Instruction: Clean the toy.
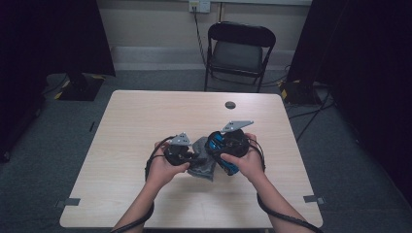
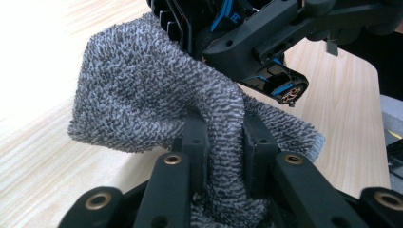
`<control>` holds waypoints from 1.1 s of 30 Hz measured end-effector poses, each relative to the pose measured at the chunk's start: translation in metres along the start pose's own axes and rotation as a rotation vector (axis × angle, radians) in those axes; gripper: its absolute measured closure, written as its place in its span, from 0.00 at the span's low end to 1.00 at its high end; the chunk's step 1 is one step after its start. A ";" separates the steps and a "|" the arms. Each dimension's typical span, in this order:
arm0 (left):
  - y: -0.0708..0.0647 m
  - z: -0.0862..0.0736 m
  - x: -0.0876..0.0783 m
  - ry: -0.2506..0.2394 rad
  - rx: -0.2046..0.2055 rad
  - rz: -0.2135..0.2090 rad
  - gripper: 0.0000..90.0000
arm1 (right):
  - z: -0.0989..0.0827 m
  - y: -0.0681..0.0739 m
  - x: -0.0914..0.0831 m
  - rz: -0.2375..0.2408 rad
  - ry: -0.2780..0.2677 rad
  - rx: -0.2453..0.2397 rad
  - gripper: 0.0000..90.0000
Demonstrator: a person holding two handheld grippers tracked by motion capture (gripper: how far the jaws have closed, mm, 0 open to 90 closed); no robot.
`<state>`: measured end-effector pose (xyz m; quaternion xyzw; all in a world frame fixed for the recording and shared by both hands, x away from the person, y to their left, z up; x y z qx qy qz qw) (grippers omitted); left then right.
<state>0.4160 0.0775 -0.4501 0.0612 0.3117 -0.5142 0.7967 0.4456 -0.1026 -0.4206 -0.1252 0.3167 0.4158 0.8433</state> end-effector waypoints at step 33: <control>-0.017 -0.006 0.028 0.039 0.032 -0.050 0.83 | 0.023 0.000 0.007 -0.025 -0.004 0.053 0.28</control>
Point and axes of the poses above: each handheld gripper's, and its own axes: x roughly forward along the jaws, z roughly out of its top, y roughly to its left, the point moved 3 cm from there along x, roughly forward along the jaws, and after that the axes turned 1 degree about y, right-handed, at the moved point
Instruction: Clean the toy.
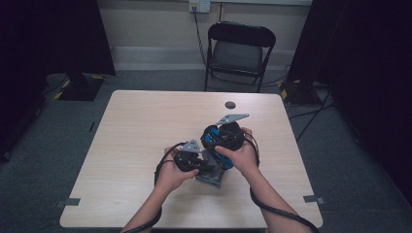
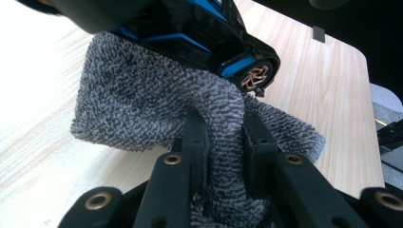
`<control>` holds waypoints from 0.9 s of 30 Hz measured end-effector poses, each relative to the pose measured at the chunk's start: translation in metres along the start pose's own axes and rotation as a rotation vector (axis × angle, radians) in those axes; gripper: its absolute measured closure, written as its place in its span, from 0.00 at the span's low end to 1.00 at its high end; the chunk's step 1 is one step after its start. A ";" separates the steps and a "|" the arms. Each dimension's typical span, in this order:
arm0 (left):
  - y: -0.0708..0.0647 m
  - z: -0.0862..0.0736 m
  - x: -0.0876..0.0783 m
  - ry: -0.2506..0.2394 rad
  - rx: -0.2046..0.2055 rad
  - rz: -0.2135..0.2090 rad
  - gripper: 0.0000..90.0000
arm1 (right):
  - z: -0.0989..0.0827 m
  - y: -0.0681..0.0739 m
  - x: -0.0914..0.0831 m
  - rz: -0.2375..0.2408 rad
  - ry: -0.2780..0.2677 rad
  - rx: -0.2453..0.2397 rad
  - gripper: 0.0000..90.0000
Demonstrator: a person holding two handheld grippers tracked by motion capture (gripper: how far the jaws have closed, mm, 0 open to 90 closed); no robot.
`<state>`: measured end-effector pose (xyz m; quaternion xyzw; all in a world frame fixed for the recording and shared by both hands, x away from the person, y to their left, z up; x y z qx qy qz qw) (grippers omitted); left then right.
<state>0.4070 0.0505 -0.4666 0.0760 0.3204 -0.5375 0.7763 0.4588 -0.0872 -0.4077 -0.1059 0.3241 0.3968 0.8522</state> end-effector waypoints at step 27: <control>-0.016 -0.009 0.013 0.023 0.021 -0.061 0.83 | 0.020 0.000 0.004 -0.014 -0.031 0.036 0.28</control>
Point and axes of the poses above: each handheld gripper's, and its own axes: x roughly forward along the jaws, z roughly out of its top, y roughly to its left, the point moved 3 cm from there along x, roughly forward along the jaws, and after that the axes turned 1 degree about y, right-handed, at the moved point
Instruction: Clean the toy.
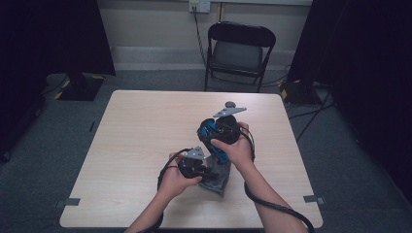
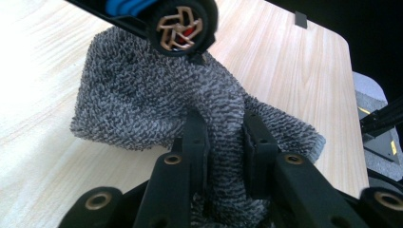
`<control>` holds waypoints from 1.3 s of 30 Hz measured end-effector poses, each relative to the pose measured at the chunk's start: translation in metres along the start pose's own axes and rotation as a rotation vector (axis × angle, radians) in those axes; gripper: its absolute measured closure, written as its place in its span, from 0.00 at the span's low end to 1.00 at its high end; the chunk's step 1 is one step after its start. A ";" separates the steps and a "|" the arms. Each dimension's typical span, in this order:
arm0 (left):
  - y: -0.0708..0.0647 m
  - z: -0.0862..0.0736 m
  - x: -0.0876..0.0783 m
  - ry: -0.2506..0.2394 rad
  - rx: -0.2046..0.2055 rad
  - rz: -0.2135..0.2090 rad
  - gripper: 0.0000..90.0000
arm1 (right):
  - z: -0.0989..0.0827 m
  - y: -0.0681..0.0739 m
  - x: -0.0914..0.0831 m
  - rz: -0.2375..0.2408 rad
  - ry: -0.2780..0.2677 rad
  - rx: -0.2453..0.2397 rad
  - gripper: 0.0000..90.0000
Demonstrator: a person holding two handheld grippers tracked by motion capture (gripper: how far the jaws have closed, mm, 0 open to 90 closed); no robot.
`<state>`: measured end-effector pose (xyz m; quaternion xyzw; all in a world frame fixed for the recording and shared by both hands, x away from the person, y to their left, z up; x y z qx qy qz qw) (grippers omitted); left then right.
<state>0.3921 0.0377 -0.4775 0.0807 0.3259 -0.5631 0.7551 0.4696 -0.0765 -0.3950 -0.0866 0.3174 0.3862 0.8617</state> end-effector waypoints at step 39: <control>0.042 0.007 -0.073 -0.063 -0.054 0.149 0.83 | -0.026 -0.017 -0.025 0.004 -0.030 0.002 0.28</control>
Point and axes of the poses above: each handheld gripper's, and its own axes: x roughly forward along the jaws, z roughly out of its top, y roughly to its left, the point moved 3 cm from there along x, roughly forward along the jaws, and after that the axes turned 1 degree about y, right-handed, at the moved point
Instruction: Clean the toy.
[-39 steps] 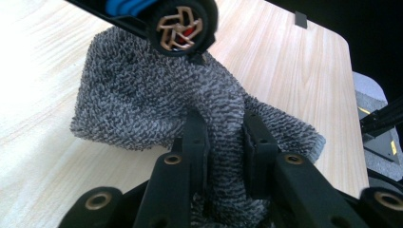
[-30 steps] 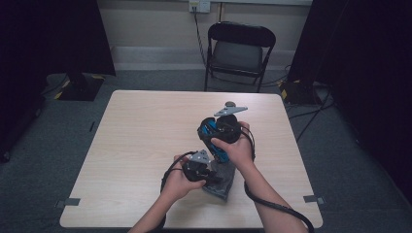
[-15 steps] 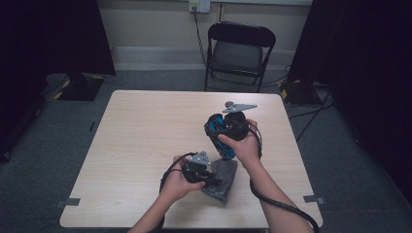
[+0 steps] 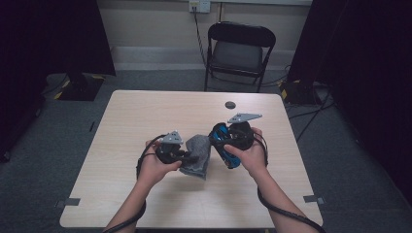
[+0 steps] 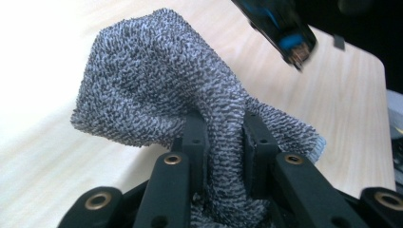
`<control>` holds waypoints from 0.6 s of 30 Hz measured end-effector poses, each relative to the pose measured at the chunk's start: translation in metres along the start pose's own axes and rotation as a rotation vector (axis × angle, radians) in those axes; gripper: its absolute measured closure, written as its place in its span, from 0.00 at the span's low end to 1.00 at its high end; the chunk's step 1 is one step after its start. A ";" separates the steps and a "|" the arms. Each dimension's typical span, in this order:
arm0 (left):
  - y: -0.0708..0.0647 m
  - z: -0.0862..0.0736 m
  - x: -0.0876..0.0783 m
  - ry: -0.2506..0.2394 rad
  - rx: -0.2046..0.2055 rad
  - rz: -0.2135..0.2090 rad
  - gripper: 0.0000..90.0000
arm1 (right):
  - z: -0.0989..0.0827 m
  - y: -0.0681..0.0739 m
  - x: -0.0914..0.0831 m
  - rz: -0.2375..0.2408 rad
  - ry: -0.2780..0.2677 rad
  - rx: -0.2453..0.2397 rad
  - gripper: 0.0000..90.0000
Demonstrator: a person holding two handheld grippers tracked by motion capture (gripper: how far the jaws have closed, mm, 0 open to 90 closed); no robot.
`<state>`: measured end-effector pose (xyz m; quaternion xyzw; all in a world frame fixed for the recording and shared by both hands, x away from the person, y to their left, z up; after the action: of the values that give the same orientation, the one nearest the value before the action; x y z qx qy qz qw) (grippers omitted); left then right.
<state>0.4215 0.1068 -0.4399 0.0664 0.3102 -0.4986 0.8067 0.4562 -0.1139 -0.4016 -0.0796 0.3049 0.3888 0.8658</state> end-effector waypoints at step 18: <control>0.001 0.017 0.004 -0.023 0.008 0.009 0.83 | -0.018 0.017 0.010 0.017 0.025 -0.052 0.28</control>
<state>0.4308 0.0970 -0.4284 0.0653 0.2987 -0.4968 0.8122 0.4411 -0.1027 -0.4204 -0.1044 0.3063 0.4027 0.8562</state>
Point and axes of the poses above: each handheld gripper's, and its own axes: x roughly forward along the jaws, z roughly out of its top, y roughly to its left, the point moved 3 cm from there along x, roughly forward along the jaws, and after that the axes turned 1 degree about y, right-handed, at the moved point
